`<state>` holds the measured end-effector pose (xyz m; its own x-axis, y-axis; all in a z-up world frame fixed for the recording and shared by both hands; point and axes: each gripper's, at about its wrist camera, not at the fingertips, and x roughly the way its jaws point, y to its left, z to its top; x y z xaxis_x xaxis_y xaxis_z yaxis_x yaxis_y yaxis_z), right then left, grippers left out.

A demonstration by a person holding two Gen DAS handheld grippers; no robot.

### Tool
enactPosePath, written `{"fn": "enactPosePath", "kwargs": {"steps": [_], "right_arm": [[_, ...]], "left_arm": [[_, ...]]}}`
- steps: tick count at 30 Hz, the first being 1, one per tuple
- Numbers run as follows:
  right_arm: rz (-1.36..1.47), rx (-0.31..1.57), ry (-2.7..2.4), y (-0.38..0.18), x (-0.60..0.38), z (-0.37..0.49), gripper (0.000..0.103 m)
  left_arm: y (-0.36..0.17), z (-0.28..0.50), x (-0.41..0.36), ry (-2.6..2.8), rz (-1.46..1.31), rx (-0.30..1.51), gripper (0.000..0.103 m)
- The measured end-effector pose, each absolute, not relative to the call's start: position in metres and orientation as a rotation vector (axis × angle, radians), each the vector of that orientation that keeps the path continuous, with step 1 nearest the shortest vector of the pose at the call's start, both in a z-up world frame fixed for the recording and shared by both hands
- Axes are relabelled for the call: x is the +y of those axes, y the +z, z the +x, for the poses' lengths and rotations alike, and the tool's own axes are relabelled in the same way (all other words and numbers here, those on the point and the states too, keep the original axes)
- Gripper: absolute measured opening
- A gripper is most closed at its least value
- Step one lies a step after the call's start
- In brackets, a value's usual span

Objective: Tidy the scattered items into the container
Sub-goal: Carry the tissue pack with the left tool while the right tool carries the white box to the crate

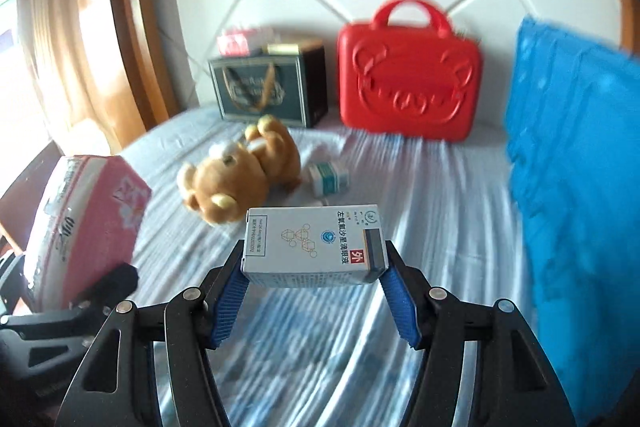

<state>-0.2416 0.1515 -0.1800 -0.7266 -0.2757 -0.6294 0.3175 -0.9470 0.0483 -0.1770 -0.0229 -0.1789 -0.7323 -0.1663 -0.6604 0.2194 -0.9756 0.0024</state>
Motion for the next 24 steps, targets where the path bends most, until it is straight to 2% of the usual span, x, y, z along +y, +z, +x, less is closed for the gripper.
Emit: {"fn": "enactPosePath", "kwargs": {"steps": [12, 18, 24], "right_arm": [[0.72, 0.083, -2.877, -0.057, 0.201, -0.114, 0.063], [0.667, 0.039, -3.023, -0.018, 0.283, -0.077, 0.063], [0.627, -0.027, -3.132, -0.002, 0.399, -0.055, 0.063]], "left_arm": [[-0.071, -0.091, 0.051, -3.035, 0.844, 0.055, 0.091], [-0.032, -0.077, 0.131, -3.202, 0.76, 0.009, 0.091], [-0.013, -0.082, 0.251, -3.306, 0.693, -0.085, 0.091]]}}
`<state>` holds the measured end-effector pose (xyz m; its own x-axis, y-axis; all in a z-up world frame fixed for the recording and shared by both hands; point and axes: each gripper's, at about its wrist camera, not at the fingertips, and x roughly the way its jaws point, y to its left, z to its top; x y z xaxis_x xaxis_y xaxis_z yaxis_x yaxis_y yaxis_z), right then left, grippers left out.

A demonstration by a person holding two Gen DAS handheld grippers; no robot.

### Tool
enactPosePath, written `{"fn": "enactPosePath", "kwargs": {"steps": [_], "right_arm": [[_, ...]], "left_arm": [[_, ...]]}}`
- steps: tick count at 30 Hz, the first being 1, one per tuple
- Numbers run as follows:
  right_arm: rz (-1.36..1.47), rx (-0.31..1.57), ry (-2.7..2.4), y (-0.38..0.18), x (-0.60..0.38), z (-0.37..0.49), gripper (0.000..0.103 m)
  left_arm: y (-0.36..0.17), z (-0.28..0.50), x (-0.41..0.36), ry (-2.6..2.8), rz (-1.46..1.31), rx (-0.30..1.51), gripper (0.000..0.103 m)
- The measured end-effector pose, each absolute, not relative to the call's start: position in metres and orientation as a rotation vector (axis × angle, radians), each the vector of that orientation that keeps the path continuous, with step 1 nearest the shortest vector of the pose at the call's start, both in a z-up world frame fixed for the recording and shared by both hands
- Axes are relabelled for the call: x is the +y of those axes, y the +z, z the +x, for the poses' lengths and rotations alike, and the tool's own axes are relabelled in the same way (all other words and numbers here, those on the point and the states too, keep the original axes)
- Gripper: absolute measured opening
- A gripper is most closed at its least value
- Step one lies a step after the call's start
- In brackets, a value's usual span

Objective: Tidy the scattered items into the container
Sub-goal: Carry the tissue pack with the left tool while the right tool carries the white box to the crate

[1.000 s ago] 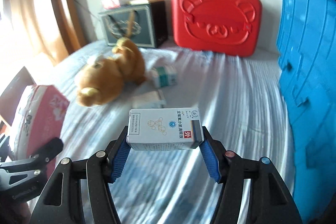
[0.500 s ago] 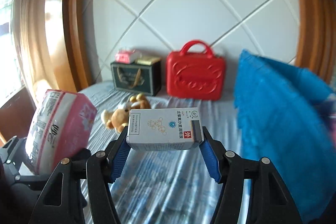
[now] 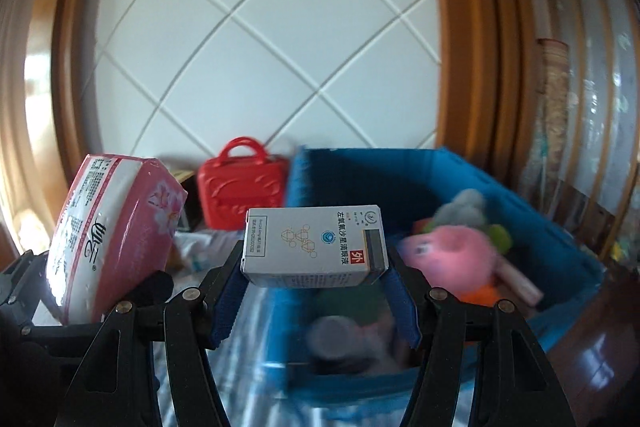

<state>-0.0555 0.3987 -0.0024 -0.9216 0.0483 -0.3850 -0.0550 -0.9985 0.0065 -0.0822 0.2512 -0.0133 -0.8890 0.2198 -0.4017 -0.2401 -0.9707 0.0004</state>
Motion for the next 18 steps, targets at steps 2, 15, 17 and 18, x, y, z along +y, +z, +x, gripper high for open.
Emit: {"fn": "enactPosePath", "kwargs": {"steps": [2, 15, 17, 18], "right_arm": [[-0.596, 0.026, 3.014, 0.0, 0.44, -0.054, 0.063], [-0.853, 0.027, 2.983, -0.057, 0.622, -0.107, 0.063], [-0.889, 0.031, 3.001, -0.066, 0.628, -0.112, 0.063], [-0.903, 0.029, 3.01, -0.07, 0.63, -0.114, 0.063]], "left_arm": [[-0.013, -0.092, 0.296, 2.84, -0.599, 0.078, 0.091], [-0.069, -0.178, 0.426, 2.807, -1.188, 0.055, 0.092], [-0.068, -0.177, 0.429, 2.819, -1.21, 0.067, 0.092], [-0.067, -0.176, 0.431, 2.814, -1.228, 0.071, 0.092]]}}
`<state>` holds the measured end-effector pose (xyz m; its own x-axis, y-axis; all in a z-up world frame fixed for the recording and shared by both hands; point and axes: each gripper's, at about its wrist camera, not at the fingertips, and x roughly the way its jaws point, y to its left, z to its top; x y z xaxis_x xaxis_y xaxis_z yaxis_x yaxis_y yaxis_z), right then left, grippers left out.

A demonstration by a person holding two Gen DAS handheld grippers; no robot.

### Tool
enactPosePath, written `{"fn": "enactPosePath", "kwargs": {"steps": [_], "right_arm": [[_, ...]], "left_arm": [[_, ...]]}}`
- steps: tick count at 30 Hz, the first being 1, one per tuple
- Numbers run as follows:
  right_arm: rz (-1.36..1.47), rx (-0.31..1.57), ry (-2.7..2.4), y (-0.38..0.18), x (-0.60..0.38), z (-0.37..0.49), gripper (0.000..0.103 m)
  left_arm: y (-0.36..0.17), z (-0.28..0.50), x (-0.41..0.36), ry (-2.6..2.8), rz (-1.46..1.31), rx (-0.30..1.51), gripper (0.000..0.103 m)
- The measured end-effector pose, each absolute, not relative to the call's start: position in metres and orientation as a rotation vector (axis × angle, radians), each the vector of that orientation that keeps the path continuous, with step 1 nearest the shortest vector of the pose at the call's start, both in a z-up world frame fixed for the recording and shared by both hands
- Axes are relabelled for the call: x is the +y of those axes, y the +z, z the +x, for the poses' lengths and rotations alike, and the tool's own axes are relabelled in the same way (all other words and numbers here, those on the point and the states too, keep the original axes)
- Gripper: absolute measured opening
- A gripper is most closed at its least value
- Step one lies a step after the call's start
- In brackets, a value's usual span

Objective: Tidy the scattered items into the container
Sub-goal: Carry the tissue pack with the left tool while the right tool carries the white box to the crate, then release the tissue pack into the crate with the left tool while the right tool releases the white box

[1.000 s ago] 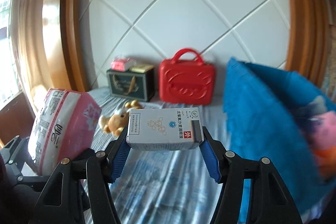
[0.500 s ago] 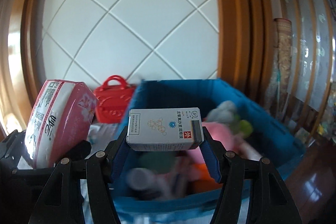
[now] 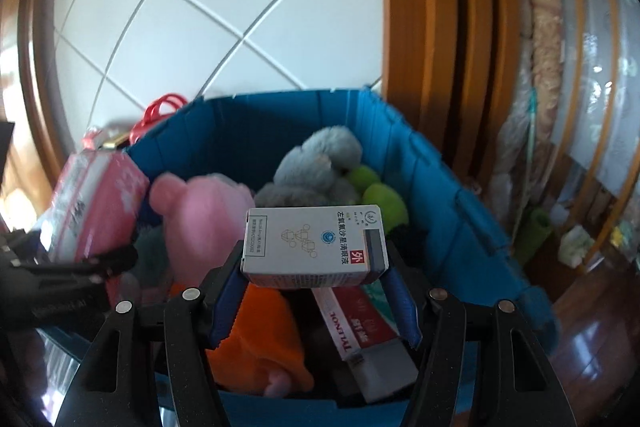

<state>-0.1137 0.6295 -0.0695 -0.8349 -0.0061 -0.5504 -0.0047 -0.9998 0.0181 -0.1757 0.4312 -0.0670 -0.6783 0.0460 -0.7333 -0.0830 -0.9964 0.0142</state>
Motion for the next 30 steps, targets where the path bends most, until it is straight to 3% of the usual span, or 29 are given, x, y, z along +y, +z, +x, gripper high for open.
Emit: {"fn": "enactPosePath", "kwargs": {"steps": [7, 19, 21, 23, 30], "right_arm": [[0.903, -0.011, -2.955, -0.08, 0.625, -0.118, 0.063], [0.939, 0.06, -2.956, -0.088, 0.627, -0.13, 0.067], [0.925, 0.052, -2.949, -0.087, 0.629, -0.129, 0.076], [0.91, 0.049, -2.949, -0.083, 0.631, -0.126, 0.103], [0.847, 0.04, -2.989, -0.066, 0.646, -0.096, 0.103]], "left_arm": [[-0.065, -0.158, 0.435, 2.831, -1.235, 0.088, 0.098], [-0.054, -0.126, 0.428, 2.869, -1.14, 0.061, 0.098], [-0.056, -0.122, 0.43, 2.863, -1.139, 0.065, 0.098], [-0.057, -0.12, 0.432, 2.853, -1.138, 0.07, 0.098], [-0.056, -0.109, 0.44, 2.84, -1.102, 0.086, 0.098]]}}
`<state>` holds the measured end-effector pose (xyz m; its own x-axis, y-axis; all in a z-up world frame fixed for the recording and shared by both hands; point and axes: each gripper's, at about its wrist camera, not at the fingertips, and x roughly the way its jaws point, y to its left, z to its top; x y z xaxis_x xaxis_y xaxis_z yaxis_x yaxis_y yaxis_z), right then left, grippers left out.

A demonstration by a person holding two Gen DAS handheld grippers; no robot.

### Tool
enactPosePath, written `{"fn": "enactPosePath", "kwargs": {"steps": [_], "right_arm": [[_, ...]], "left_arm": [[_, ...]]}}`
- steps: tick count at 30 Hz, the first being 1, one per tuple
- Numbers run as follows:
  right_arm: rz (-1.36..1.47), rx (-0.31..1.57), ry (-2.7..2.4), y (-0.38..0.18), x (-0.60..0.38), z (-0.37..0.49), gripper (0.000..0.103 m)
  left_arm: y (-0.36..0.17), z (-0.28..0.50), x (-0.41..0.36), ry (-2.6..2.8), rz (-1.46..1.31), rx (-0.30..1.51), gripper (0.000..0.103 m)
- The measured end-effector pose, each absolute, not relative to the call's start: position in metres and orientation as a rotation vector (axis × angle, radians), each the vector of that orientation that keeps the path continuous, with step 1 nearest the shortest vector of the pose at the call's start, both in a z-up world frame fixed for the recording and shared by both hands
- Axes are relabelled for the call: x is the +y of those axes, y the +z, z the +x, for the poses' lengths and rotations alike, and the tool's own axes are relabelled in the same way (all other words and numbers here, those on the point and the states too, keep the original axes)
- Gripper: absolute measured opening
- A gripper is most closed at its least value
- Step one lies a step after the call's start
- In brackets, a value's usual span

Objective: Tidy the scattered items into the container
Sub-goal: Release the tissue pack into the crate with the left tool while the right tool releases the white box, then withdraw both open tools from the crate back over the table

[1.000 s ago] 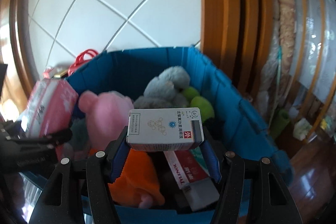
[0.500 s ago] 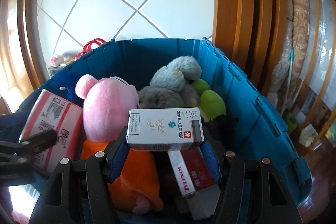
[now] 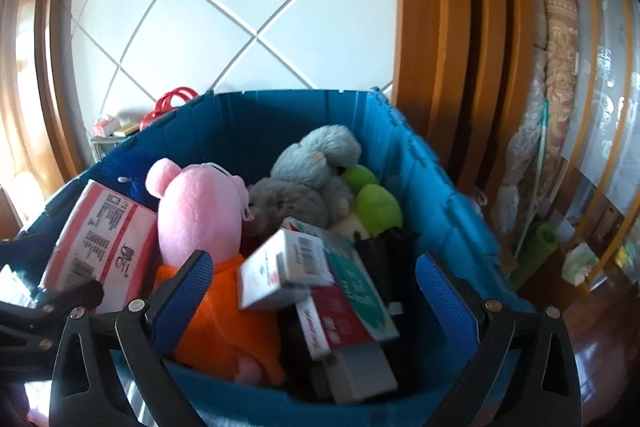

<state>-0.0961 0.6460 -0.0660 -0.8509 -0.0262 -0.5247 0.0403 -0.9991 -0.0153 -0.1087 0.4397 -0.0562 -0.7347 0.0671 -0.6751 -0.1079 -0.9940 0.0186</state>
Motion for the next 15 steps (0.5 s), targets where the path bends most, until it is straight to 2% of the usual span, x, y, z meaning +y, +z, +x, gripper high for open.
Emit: {"fn": "enactPosePath", "kwargs": {"steps": [15], "right_arm": [[0.827, 0.057, -3.016, -0.054, 0.647, -0.033, 0.103]], "left_arm": [[-0.041, -0.074, 0.433, 2.8, -0.998, 0.05, 0.098]]}}
